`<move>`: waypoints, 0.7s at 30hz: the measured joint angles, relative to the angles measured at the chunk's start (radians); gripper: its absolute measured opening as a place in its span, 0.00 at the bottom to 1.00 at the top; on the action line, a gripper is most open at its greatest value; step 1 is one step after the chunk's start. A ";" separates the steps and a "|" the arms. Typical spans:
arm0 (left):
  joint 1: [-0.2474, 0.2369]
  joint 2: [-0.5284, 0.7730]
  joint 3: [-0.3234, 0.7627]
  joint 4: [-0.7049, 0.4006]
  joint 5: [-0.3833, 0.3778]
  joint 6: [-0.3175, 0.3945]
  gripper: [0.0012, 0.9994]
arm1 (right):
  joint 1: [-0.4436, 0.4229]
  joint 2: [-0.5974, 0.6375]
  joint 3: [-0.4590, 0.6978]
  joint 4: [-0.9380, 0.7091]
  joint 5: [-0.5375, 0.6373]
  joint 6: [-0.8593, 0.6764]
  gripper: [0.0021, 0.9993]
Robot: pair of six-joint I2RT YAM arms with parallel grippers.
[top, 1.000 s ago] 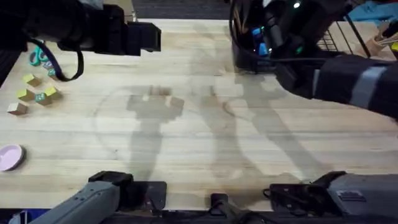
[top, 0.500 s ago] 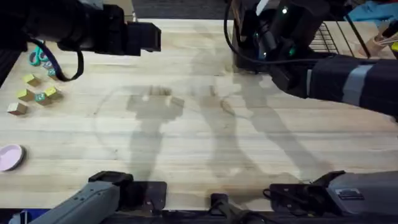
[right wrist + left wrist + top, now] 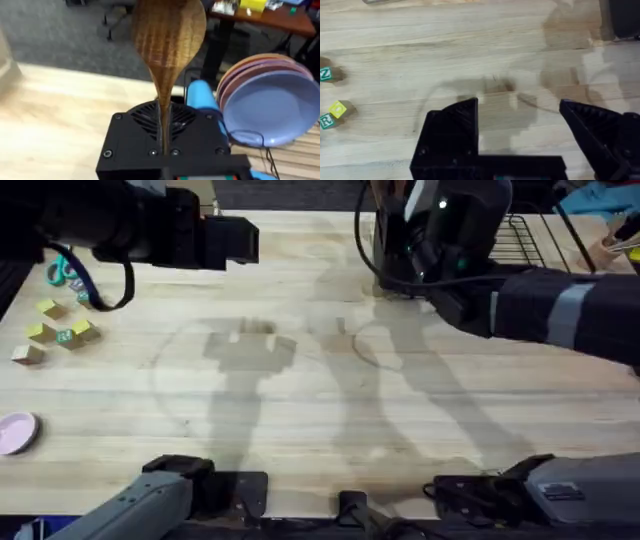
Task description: Pick up the spoon on the table one by one and put them onto the rack
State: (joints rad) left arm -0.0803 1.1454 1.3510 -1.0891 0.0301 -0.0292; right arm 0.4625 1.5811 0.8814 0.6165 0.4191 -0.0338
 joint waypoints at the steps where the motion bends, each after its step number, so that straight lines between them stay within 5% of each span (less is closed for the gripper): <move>1: 0.000 0.000 0.000 0.000 0.000 0.000 0.99 | 0.000 0.004 0.000 -0.016 0.000 0.000 0.03; 17: 0.000 0.000 0.000 0.000 0.000 0.000 0.99 | 0.000 0.013 0.000 -0.173 0.000 0.000 0.05; 21: 0.000 0.000 0.000 0.000 0.000 0.000 0.99 | 0.000 0.013 0.000 -0.182 0.000 0.001 0.15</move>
State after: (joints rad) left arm -0.0803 1.1454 1.3510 -1.0893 0.0303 -0.0292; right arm 0.4625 1.5944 0.8810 0.4347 0.4187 -0.0332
